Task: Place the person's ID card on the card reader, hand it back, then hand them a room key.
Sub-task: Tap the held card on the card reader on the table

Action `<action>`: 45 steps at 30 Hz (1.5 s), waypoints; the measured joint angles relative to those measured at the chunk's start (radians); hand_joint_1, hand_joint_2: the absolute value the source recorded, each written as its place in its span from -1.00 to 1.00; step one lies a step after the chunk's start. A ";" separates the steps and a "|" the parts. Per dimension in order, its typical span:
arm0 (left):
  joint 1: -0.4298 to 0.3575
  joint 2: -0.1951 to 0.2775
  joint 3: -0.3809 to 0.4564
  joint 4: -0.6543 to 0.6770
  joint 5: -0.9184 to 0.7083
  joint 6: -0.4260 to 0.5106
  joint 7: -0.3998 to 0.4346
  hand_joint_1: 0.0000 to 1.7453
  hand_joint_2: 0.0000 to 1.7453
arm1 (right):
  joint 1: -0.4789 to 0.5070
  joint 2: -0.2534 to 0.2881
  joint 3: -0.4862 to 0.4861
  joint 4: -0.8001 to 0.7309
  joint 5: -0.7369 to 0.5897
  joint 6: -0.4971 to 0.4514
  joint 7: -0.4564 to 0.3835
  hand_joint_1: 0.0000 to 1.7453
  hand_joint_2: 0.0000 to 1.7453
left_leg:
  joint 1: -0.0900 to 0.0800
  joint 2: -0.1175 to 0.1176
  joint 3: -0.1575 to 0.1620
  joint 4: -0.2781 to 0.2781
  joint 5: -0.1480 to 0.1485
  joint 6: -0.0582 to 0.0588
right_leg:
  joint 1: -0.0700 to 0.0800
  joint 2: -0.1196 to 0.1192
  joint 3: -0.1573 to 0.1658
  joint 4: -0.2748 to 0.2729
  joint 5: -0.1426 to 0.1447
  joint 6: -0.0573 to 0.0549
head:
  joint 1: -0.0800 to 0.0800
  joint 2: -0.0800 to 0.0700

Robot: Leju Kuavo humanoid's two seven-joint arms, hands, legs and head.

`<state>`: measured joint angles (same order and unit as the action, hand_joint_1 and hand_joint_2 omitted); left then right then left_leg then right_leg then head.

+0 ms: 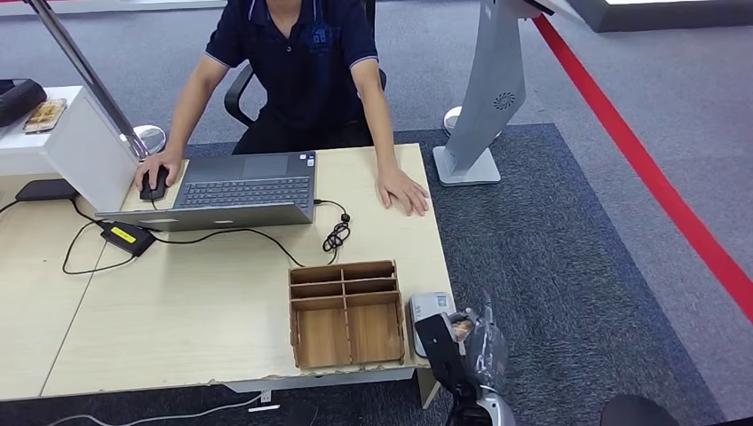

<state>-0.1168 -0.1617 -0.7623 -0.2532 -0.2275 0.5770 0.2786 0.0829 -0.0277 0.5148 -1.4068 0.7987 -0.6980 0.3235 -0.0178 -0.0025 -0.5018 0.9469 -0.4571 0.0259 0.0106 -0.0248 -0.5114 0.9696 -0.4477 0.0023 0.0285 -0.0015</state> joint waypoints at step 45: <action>-0.010 0.008 -0.048 0.000 -0.008 -0.023 0.016 -1.00 1.00 | -0.096 -0.035 0.212 0.098 0.031 0.003 -0.026 1.00 1.00 | 0.000 0.000 0.000 0.000 0.000 0.000 | 0.000 0.000 0.000 0.000 0.000 0.000 | 0.000 0.000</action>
<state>-0.1267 -0.1534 -0.8104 -0.2537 -0.2356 0.5539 0.2945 -0.0126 -0.0627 0.7269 -1.3088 0.8293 -0.6954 0.2971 -0.0178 -0.0024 -0.5021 0.9469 -0.4571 0.0258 0.0106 -0.0246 -0.5117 0.9695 -0.4477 0.0023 0.0286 -0.0015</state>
